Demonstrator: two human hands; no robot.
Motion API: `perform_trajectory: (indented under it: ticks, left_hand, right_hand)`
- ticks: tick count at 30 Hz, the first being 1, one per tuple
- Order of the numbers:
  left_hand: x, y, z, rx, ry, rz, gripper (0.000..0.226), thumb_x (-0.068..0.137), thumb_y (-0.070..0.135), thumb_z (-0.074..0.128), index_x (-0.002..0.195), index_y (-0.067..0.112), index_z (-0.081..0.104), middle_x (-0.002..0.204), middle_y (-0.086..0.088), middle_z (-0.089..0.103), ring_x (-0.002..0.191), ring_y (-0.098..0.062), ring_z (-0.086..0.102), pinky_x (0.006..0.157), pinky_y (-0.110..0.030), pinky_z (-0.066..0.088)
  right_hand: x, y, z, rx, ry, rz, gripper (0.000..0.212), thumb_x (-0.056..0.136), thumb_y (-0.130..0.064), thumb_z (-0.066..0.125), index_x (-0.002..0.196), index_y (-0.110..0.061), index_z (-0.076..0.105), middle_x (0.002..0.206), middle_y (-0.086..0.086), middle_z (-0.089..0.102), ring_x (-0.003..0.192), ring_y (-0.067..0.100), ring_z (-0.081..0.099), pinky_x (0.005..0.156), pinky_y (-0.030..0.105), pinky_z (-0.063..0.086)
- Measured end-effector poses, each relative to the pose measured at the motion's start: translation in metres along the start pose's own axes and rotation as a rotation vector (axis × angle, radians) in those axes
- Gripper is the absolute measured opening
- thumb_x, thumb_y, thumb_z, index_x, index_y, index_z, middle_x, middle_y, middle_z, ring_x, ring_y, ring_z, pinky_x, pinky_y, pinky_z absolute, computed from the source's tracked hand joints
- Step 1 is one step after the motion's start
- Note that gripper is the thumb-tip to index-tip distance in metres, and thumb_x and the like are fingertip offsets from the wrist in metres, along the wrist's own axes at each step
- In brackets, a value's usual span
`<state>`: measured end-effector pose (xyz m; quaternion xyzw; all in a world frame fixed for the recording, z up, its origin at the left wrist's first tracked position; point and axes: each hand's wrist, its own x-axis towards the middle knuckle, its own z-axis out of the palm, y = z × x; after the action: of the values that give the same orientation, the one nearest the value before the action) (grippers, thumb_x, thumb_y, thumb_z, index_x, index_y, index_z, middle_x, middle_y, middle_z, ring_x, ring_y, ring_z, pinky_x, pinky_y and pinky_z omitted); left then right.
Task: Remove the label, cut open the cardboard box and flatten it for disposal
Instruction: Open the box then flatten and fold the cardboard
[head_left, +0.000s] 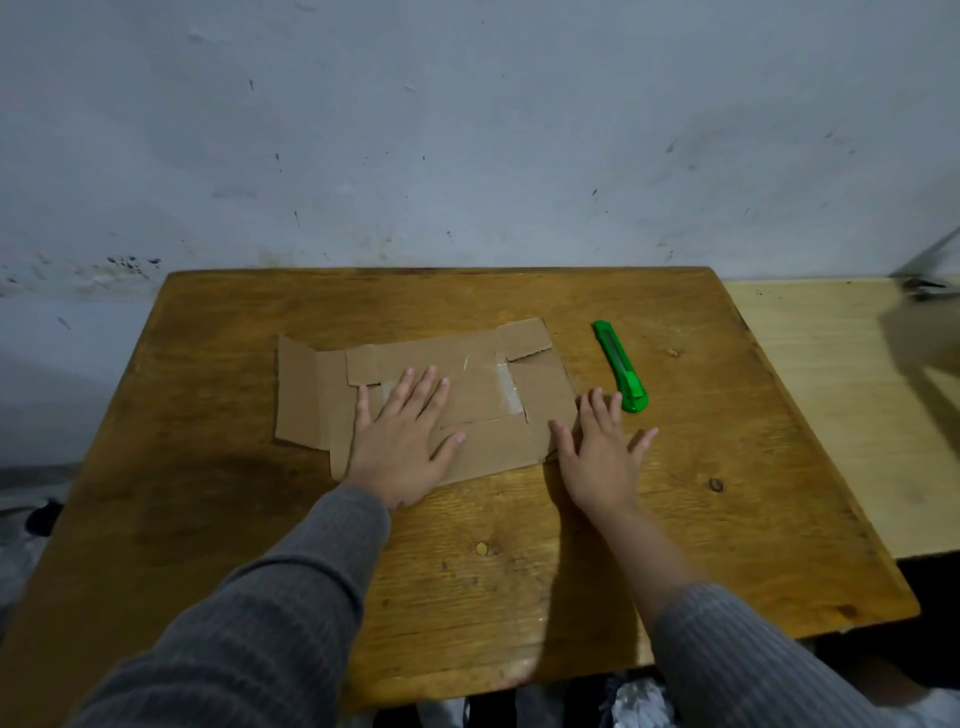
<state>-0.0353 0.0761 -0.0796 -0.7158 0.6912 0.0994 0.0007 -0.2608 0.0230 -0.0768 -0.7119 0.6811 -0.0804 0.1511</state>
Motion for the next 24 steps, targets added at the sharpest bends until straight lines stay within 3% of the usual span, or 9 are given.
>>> perform_trajectory:
  ticks: [3, 5, 8, 10, 12, 16, 20, 22, 24]
  left_hand:
    - [0.0, 0.001, 0.002, 0.004, 0.029, 0.003, 0.073, 0.091, 0.066, 0.004, 0.153, 0.029, -0.006, 0.159, 0.012, -0.015, 0.146, -0.011, -0.016, 0.114, -0.06, -0.007]
    - [0.0, 0.001, 0.003, -0.003, 0.038, 0.003, 0.073, 0.092, 0.066, 0.006, 0.153, 0.029, -0.004, 0.159, 0.012, -0.015, 0.146, -0.011, -0.016, 0.114, -0.06, -0.007]
    - [0.0, 0.0, 0.002, 0.001, 0.035, 0.008, 0.075, 0.089, 0.067, 0.001, 0.153, 0.029, -0.004, 0.16, 0.011, -0.014, 0.146, -0.011, -0.016, 0.114, -0.06, -0.007]
    - [0.0, 0.0, 0.001, 0.006, 0.027, 0.008, 0.077, 0.087, 0.067, -0.002, 0.153, 0.029, -0.005, 0.16, 0.011, -0.014, 0.146, -0.012, -0.016, 0.114, -0.061, -0.006]
    - [0.0, 0.0, 0.0, 0.012, 0.018, 0.006, 0.075, 0.088, 0.067, 0.0, 0.153, 0.029, -0.005, 0.16, 0.011, -0.014, 0.146, -0.012, -0.016, 0.114, -0.06, -0.006]
    - [0.0, 0.0, -0.001, 0.005, 0.003, 0.004, 0.072, 0.092, 0.065, 0.006, 0.153, 0.029, -0.005, 0.16, 0.011, -0.015, 0.146, -0.012, -0.017, 0.114, -0.06, -0.007]
    - [-0.001, 0.0, -0.003, 0.0, -0.008, 0.008, 0.072, 0.092, 0.065, 0.006, 0.153, 0.029, -0.006, 0.159, 0.011, -0.015, 0.146, -0.011, -0.017, 0.114, -0.061, -0.006]
    - [-0.001, 0.0, -0.002, -0.002, -0.004, 0.008, 0.071, 0.093, 0.064, 0.006, 0.153, 0.029, -0.005, 0.16, 0.011, -0.015, 0.146, -0.011, -0.017, 0.114, -0.06, -0.007]
    - [-0.001, 0.0, -0.002, -0.003, 0.002, 0.013, 0.071, 0.093, 0.064, 0.007, 0.153, 0.029, -0.005, 0.16, 0.011, -0.014, 0.146, -0.011, -0.017, 0.114, -0.06, -0.007]
  right_hand:
    - [-0.006, -0.005, -0.004, 0.257, 0.048, -0.007, 0.051, 0.099, -0.036, 0.036, 0.146, -0.016, 0.032, 0.156, -0.002, 0.024, 0.146, 0.01, 0.0, 0.113, 0.052, -0.016]
    - [-0.011, -0.011, -0.011, 0.447, 0.061, 0.0, 0.046, 0.099, -0.027, 0.041, 0.144, -0.016, 0.036, 0.151, -0.002, 0.033, 0.144, 0.011, 0.008, 0.117, 0.045, -0.007]
    - [-0.016, -0.02, -0.013, 0.67, 0.057, -0.053, 0.043, 0.097, -0.019, 0.047, 0.14, -0.018, 0.043, 0.138, -0.001, 0.052, 0.134, 0.017, 0.041, 0.109, 0.031, 0.033]
    - [-0.018, -0.024, -0.011, 0.729, 0.055, -0.076, 0.043, 0.097, -0.016, 0.047, 0.14, -0.02, 0.043, 0.133, -0.002, 0.056, 0.124, 0.014, 0.051, 0.1, 0.027, 0.044]
    - [-0.021, -0.028, -0.008, 0.721, 0.065, -0.094, 0.044, 0.097, -0.015, 0.045, 0.141, -0.02, 0.041, 0.136, 0.0, 0.054, 0.125, 0.011, 0.049, 0.102, 0.026, 0.043]
    - [-0.029, -0.038, -0.006, 0.678, 0.046, -0.179, 0.046, 0.097, -0.017, 0.045, 0.143, -0.02, 0.037, 0.141, -0.001, 0.049, 0.123, -0.002, 0.039, 0.101, 0.013, 0.033]
    - [-0.032, -0.043, -0.003, 0.538, -0.042, -0.313, 0.048, 0.099, -0.03, 0.04, 0.146, -0.02, 0.031, 0.155, -0.006, 0.024, 0.142, 0.004, 0.018, 0.117, 0.029, 0.016]
    - [-0.033, -0.043, -0.004, 0.495, -0.12, -0.344, 0.046, 0.102, -0.03, 0.031, 0.147, -0.022, 0.028, 0.156, -0.01, 0.019, 0.143, 0.001, 0.012, 0.12, 0.038, 0.007]
    - [-0.032, -0.042, -0.007, 0.434, -0.178, -0.377, 0.044, 0.103, -0.024, 0.026, 0.147, -0.022, 0.027, 0.155, -0.011, 0.02, 0.141, -0.003, 0.009, 0.119, 0.037, 0.001]
